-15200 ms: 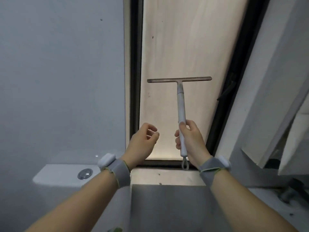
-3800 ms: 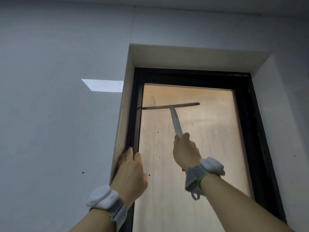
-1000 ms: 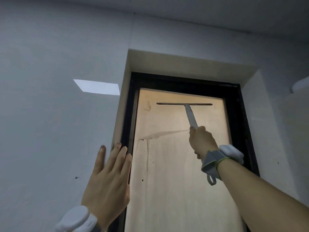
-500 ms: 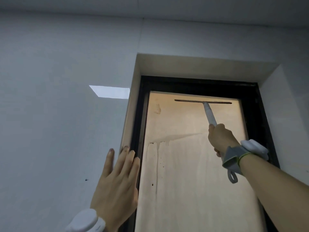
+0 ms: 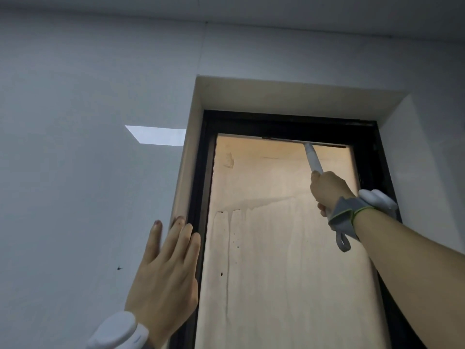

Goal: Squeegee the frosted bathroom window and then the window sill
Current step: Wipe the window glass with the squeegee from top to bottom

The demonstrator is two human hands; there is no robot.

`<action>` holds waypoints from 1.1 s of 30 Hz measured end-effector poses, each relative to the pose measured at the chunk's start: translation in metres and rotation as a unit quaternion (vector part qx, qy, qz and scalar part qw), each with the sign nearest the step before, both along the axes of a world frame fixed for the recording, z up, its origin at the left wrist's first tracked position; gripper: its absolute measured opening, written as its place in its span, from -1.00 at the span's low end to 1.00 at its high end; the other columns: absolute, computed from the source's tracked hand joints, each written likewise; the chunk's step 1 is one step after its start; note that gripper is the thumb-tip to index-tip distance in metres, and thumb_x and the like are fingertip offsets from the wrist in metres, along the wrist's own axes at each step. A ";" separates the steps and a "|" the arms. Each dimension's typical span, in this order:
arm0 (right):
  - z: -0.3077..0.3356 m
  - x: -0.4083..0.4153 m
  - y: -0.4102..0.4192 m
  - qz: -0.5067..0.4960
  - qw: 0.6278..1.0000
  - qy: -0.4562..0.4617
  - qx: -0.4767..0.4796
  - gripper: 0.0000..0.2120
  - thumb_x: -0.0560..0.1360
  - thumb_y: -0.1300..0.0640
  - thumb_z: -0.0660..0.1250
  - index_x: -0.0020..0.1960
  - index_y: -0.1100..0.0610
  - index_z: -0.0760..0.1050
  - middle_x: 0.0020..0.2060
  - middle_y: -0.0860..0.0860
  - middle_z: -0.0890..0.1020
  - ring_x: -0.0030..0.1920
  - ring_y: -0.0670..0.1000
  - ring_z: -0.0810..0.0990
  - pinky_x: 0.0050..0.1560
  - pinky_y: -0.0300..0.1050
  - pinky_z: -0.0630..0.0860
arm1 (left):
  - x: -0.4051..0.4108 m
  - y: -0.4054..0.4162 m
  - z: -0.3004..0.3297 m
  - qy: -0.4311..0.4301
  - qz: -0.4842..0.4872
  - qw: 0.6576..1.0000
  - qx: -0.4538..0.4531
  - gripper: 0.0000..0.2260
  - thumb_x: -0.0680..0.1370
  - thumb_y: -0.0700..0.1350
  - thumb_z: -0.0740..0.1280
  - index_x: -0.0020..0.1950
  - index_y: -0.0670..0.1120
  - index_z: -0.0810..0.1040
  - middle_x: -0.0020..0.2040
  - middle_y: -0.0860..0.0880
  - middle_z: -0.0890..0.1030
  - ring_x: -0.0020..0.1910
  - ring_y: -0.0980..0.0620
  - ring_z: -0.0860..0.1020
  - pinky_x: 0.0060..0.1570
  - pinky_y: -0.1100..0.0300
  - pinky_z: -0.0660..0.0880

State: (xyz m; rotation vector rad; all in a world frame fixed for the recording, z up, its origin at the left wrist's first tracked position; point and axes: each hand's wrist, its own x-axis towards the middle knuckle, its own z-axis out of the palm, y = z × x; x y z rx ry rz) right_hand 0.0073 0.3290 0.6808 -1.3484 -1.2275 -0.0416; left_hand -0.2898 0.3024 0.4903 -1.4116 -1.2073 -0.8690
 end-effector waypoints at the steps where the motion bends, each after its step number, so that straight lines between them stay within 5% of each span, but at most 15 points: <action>1: 0.001 0.001 0.003 -0.001 1.000 0.002 -0.005 -0.54 0.66 -0.09 0.01 0.22 0.31 0.36 -0.13 0.20 0.50 -0.30 0.16 0.47 -0.35 -0.06 0.41 | 0.000 0.000 0.000 0.001 0.000 1.000 0.001 -0.48 0.40 -0.19 0.12 0.33 -0.27 0.52 0.34 -0.23 0.50 0.48 -0.26 0.35 0.45 -0.34 0.17; 11: -0.047 -0.003 -0.005 -0.015 0.998 -0.038 -0.053 -0.58 0.68 -0.07 -0.03 0.25 0.28 0.27 0.05 0.27 0.58 -0.19 0.20 0.54 -0.11 0.11 0.60 | 0.001 0.001 0.000 -0.011 -0.022 1.000 0.007 -0.46 0.41 -0.17 0.07 0.36 -0.24 0.48 0.38 -0.20 0.45 0.50 -0.23 0.33 0.48 -0.33 0.14; 16: -0.080 0.004 -0.024 -0.010 0.995 -0.050 -0.090 -0.59 0.68 -0.10 -0.05 0.22 0.24 0.28 -0.03 0.22 0.56 -0.24 0.17 0.53 -0.32 -0.03 0.52 | 0.002 -0.001 -0.001 -0.010 -0.030 0.999 0.013 -0.49 0.41 -0.21 0.12 0.35 -0.24 0.48 0.38 -0.21 0.46 0.50 -0.22 0.33 0.48 -0.33 0.13; 21: -0.100 0.002 -0.035 -0.017 0.992 -0.062 -0.111 -0.59 0.68 -0.08 -0.05 0.22 0.26 0.29 0.02 0.23 0.57 -0.21 0.18 0.55 -0.22 0.03 0.56 | 0.006 -0.008 -0.005 0.011 -0.046 0.999 0.012 -0.52 0.39 -0.25 0.17 0.30 -0.23 0.49 0.32 -0.18 0.49 0.50 -0.20 0.33 0.46 -0.37 0.13; 25: -0.124 0.004 -0.044 -0.019 0.989 -0.060 -0.135 -0.60 0.68 -0.08 -0.05 0.22 0.24 0.29 -0.03 0.20 0.57 -0.23 0.17 0.55 -0.32 -0.03 0.54 | 0.011 -0.009 -0.016 0.037 -0.037 0.999 -0.012 -0.53 0.36 -0.25 0.25 0.28 -0.20 0.49 0.30 -0.16 0.48 0.51 -0.19 0.31 0.47 -0.38 0.08; 33: -0.113 0.015 -0.062 0.048 0.992 0.019 -0.116 -0.57 0.67 -0.11 -0.01 0.20 0.24 0.38 -0.27 0.10 0.46 -0.41 0.04 0.41 -0.48 -0.17 0.33 | 0.007 -0.003 -0.012 0.046 -0.035 0.998 -0.020 -0.57 0.40 -0.22 0.13 0.24 -0.21 0.51 0.27 -0.16 0.49 0.50 -0.20 0.32 0.47 -0.40 0.05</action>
